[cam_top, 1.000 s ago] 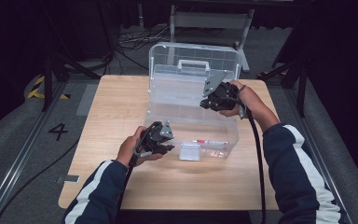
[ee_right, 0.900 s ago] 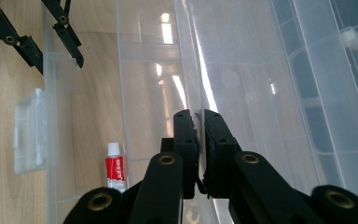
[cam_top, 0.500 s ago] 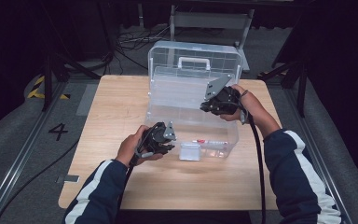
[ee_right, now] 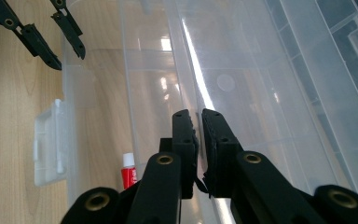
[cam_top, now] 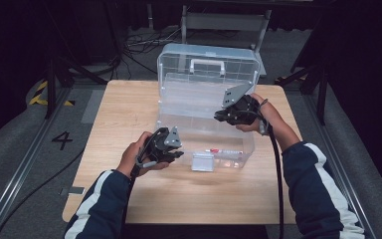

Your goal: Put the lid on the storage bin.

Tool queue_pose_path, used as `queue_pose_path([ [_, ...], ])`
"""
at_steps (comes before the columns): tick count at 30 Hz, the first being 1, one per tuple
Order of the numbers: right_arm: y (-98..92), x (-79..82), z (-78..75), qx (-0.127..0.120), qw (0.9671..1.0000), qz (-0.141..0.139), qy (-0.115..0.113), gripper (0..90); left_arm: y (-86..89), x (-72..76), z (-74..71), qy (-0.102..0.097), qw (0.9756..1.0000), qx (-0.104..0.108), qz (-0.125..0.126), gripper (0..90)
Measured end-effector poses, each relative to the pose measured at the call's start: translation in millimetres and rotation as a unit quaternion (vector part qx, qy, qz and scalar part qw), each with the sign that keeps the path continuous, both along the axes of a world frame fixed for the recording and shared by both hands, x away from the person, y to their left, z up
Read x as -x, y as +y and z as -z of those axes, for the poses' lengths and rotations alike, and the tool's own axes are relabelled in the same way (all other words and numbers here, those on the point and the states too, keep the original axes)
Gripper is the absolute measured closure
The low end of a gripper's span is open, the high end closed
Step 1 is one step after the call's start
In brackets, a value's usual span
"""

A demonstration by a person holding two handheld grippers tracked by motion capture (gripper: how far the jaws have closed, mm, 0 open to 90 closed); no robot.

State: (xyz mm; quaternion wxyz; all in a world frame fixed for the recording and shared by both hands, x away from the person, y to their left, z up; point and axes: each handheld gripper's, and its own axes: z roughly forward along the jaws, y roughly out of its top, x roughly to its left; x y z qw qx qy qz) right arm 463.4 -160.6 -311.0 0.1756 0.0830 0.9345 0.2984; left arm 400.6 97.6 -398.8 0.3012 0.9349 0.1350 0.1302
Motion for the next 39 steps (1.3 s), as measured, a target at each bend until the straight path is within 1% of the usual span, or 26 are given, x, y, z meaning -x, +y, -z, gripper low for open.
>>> queue_pose_path([
  [3,0.4,2.3,1.0,0.0,1.0,0.001,-0.001,84.5,0.9,1.1,-1.2,-0.005,1.0,0.002,-0.001,72.8],
  [5,0.2,3.6,1.5,0.001,1.0,0.002,-0.003,84.2,3.0,1.4,-2.9,-0.003,1.0,0.004,0.001,73.6],
  [7,-0.4,4.7,2.3,-0.002,1.0,0.002,-0.003,84.2,5.8,2.2,-4.5,-0.005,0.9999,0.011,-0.002,75.0],
  [8,-0.6,5.3,2.6,-0.002,1.0,0.002,-0.004,84.1,7.6,2.5,-5.8,-0.001,0.9999,0.011,0.002,74.9],
  [12,-2.0,7.4,4.3,-0.007,1.0,0.002,-0.001,84.1,15.9,5.6,-12.7,-0.005,0.9997,0.025,0.002,75.7],
  [14,-2.5,7.9,5.2,-0.009,1.0,-0.001,-0.001,84.1,21.5,7.8,-16.4,-0.003,0.9992,0.04,-0.002,75.7],
  [16,-3.2,8.8,6.0,-0.012,0.9999,-0.002,0.002,84.0,27.7,8.7,-20.6,-0.008,0.999,0.044,-0.007,76.4],
  [17,-3.2,8.8,6.0,-0.012,0.9999,-0.002,0.002,84.0,27.7,8.7,-20.6,-0.008,0.999,0.044,-0.007,76.9],
  [21,-4.5,9.8,7.5,-0.018,0.9998,0.0,0.001,83.7,44.4,8.0,-29.0,-0.018,0.9972,0.067,-0.027,77.8],
  [23,-4.8,10.1,8.0,-0.02,0.9998,0.001,0.001,83.7,52.2,6.8,-32.4,-0.025,0.9951,0.085,-0.044,76.9],
  [24,-4.9,10.3,8.3,-0.022,0.9998,0.001,0.002,83.7,57.2,5.8,-34.4,-0.027,0.9936,0.097,-0.051,76.9],
  [26,-4.9,10.8,8.8,-0.023,0.9997,-0.001,0.001,83.7,63.9,4.2,-37.0,-0.031,0.9918,0.109,-0.059,77.9],
  [27,-4.8,11.1,9.0,-0.022,0.9997,-0.001,0.001,83.7,67.2,3.1,-38.1,-0.035,0.9904,0.116,-0.066,78.2],
  [29,-5.0,11.4,9.5,-0.024,0.9997,-0.002,0.002,83.4,75.0,-0.4,-40.8,-0.04,0.9866,0.136,-0.08,80.2],
  [30,-5.1,11.6,9.8,-0.025,0.9997,-0.001,0.001,83.4,79.8,-2.8,-42.3,-0.042,0.9836,0.152,-0.088,82.5],
  [31,-5.2,11.9,10.1,-0.026,0.9997,-0.001,0.001,83.3,82.3,-4.6,-42.9,-0.041,0.9819,0.161,-0.092,83.6],
  [32,-5.3,12.1,10.3,-0.026,0.9997,-0.001,0.001,83.3,86.0,-8.3,-44.2,-0.042,0.9796,0.17,-0.098,84.2],
  [33,-5.2,12.4,10.6,-0.027,0.9996,-0.001,0.0,83.2,88.5,-11.6,-45.7,-0.047,0.9786,0.171,-0.104,84.8],
  [34,-5.1,12.4,10.7,-0.027,0.9996,-0.002,-0.001,83.3,89.9,-14.9,-47.0,-0.051,0.9781,0.17,-0.109,85.6],
  [35,-5.1,12.5,10.8,-0.027,0.9996,-0.002,0.0,83.2,91.4,-19.0,-48.8,-0.058,0.9768,0.17,-0.116,86.2],
  [36,-4.9,12.6,10.8,-0.026,0.9997,-0.003,0.0,83.2,92.9,-23.8,-51.3,-0.063,0.9749,0.175,-0.122,87.2],
  [37,-4.7,12.7,10.7,-0.025,0.9997,-0.003,-0.001,83.2,93.9,-30.0,-54.5,-0.068,0.9725,0.182,-0.128,89.7],
  [38,-4.3,13.1,10.7,-0.025,0.9997,-0.002,-0.002,83.2,93.6,-33.7,-56.3,-0.073,0.9709,0.186,-0.132,89.9],
  [39,-4.1,13.3,10.7,-0.023,0.9997,-0.002,-0.002,83.2,93.5,-38.6,-59.8,-0.086,0.9699,0.182,-0.138,90.0],
])
